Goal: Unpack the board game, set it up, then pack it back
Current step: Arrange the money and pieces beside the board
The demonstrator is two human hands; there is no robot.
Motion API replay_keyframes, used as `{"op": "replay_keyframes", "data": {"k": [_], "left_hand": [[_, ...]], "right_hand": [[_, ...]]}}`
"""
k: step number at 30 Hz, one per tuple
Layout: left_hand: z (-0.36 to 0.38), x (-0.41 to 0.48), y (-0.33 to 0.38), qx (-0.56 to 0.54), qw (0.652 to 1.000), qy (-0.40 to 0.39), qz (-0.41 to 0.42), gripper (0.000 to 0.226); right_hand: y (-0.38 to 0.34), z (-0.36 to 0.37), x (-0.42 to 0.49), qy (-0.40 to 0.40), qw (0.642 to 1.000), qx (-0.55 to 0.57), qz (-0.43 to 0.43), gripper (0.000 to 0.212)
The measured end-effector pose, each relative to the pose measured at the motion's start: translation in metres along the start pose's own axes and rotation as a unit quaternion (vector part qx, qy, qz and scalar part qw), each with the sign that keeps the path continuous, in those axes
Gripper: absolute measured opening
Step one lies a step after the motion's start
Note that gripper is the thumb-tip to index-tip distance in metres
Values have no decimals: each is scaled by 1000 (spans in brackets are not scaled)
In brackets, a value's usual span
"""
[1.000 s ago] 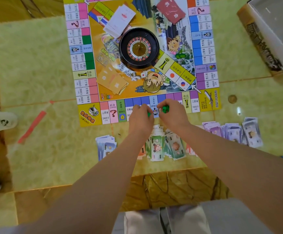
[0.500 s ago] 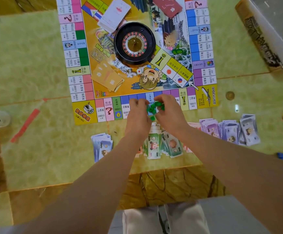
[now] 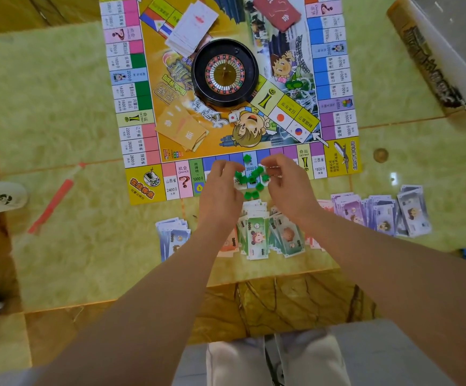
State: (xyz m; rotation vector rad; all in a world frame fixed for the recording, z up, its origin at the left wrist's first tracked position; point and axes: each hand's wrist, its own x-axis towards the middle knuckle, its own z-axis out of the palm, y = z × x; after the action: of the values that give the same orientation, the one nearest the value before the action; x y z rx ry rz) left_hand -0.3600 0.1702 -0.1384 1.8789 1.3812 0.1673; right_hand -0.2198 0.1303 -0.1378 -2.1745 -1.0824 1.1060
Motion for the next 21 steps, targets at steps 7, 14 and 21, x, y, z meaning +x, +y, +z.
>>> {"op": "replay_keyframes", "data": {"k": [7, 14, 21], "left_hand": [[-6, -5, -6, 71, 989, -39, -124, 12], [5, 1, 2, 101, 975, -160, -120, 19], [-4, -2, 3, 93, 985, -121, -84, 15]], "right_hand": [[8, -6, -3, 33, 996, -62, 49, 17], [11, 8, 1, -118, 979, -114, 117, 23], [3, 0, -4, -97, 987, -52, 120, 19]]}}
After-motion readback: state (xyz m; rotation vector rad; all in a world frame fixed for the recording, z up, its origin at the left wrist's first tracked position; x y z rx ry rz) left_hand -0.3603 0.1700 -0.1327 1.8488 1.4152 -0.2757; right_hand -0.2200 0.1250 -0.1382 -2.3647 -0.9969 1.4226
